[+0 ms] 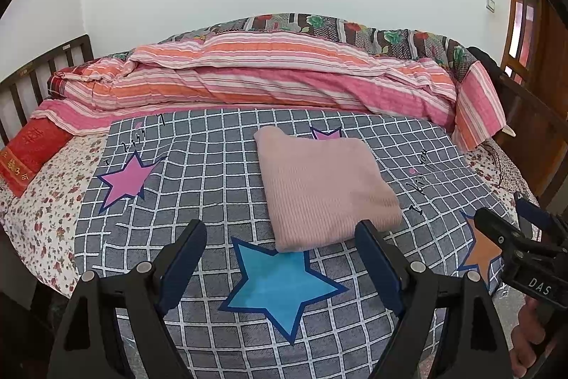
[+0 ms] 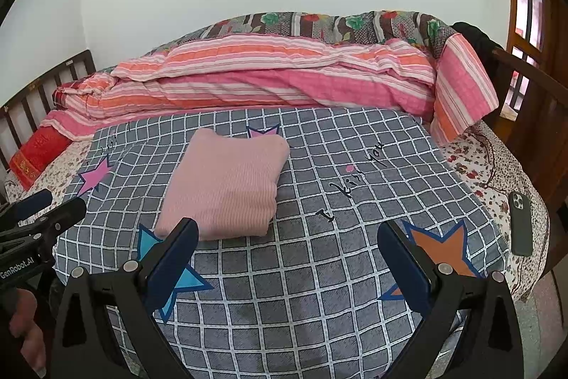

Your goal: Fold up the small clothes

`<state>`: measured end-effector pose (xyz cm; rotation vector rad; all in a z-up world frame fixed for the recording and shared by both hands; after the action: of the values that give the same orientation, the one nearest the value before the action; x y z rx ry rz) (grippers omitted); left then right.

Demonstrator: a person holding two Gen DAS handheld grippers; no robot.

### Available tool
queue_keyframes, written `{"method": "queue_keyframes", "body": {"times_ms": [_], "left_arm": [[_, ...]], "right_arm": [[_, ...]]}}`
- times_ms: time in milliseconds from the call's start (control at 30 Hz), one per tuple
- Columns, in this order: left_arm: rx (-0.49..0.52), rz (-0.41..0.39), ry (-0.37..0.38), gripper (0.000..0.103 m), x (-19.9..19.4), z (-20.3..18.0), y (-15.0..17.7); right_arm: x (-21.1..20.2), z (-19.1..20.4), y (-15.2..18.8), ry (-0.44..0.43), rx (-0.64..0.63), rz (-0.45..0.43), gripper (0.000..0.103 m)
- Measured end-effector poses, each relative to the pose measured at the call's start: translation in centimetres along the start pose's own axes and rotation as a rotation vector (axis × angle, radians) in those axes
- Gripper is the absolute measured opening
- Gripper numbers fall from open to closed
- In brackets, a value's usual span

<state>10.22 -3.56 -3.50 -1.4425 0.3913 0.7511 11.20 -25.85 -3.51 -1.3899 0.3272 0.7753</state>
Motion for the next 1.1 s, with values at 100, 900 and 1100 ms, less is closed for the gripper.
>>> {"method": "queue_keyframes", "body": {"times_ms": [100, 900, 1100], "left_arm": [[-0.002, 0.001, 0.002, 0.085, 0.04, 0.06, -0.02], [-0.009, -0.005, -0.008, 0.085, -0.3, 0.49, -0.12], [-0.011, -0.005, -0.011, 0.085, -0.42, 0.7, -0.18]], "right_arm": [[-0.07, -0.1, -0.04, 0.001, -0.001, 0.0, 0.099], [-0.45, -0.29, 0.07, 0.002, 0.003, 0.002, 0.099], [-0.52, -0.32, 0.06, 0.0, 0.003, 0.001, 0.099]]}}
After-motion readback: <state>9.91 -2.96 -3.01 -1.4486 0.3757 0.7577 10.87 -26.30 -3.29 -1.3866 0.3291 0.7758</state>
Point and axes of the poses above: each gripper's, at about its wrist camera, not at the fingertips, and x roughly the way its jaws point, z to its left, y to its underside, the point moved 9 cm from there along x, roughly the way its jaws point, and after that the axes turned 15 degrees about -y, right-handed, at the moved point
